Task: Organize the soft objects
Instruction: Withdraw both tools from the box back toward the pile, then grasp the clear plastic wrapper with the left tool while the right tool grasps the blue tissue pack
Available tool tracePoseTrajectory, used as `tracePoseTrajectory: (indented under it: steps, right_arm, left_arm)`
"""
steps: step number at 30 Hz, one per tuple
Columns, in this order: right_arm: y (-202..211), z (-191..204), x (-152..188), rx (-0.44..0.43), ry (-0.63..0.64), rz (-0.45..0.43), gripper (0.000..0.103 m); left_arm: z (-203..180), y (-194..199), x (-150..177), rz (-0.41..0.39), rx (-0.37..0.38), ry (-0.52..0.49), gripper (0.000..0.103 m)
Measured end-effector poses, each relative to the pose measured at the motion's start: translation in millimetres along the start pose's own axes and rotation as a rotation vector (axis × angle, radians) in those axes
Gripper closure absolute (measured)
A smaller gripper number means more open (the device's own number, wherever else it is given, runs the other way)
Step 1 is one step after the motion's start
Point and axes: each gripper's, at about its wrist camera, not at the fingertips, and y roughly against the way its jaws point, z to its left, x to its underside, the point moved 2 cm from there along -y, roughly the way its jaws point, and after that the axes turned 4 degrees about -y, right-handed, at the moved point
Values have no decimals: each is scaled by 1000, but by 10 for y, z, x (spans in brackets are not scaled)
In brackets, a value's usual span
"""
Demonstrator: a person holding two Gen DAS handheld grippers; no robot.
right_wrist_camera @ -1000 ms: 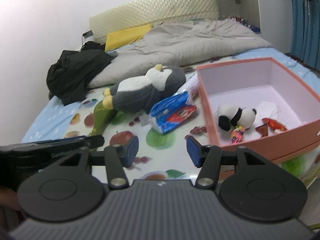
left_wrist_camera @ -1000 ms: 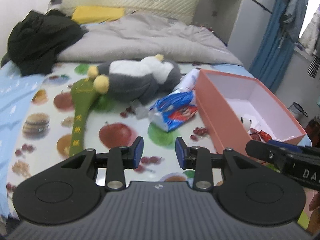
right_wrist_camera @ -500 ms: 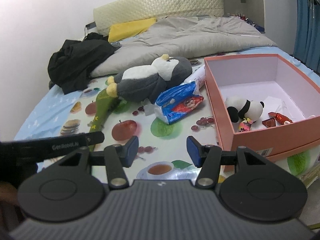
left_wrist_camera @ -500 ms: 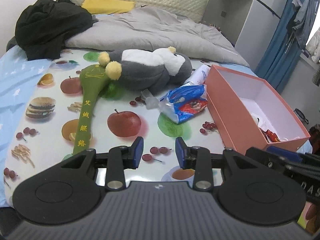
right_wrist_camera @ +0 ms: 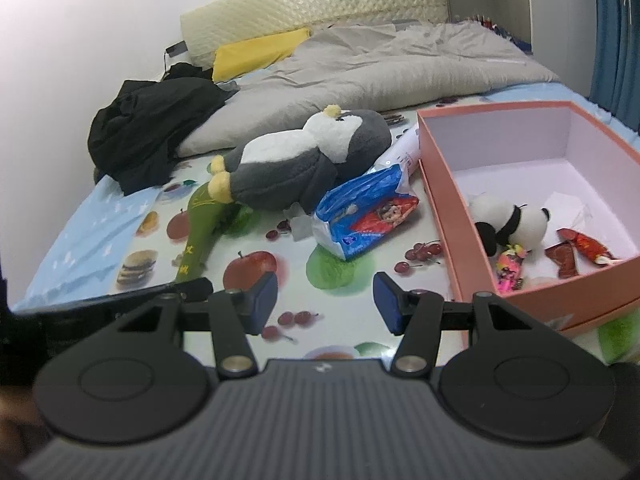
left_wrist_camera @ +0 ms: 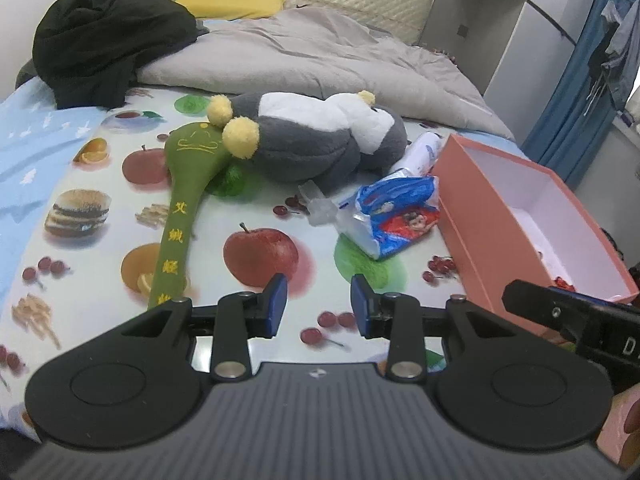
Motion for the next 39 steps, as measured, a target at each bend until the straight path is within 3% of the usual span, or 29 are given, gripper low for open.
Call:
tracePoseTrajectory:
  steps: [8,11,14,22,39]
  right_arm:
    - [-588,-89,-128,-4,-35,36,47]
    - [-810,-137,-206,2,-65,30,33]
    - [-1009,-158,-283,4,-79,16,33]
    - [-1510,-183,-428,18,-142,20,33]
    - [-2356,-369,-502,4,-399,164,34]
  left_arm:
    - [112,-643,-153,30,-22,3,63]
    - [137,-931,-202,41,-17,-4,61]
    - [134,-1175,-243,35,-3,-17,55]
    - [85,-1707,-312,13,8,-70,55]
    - [178,-2099,-426,-2,63,-23,55]
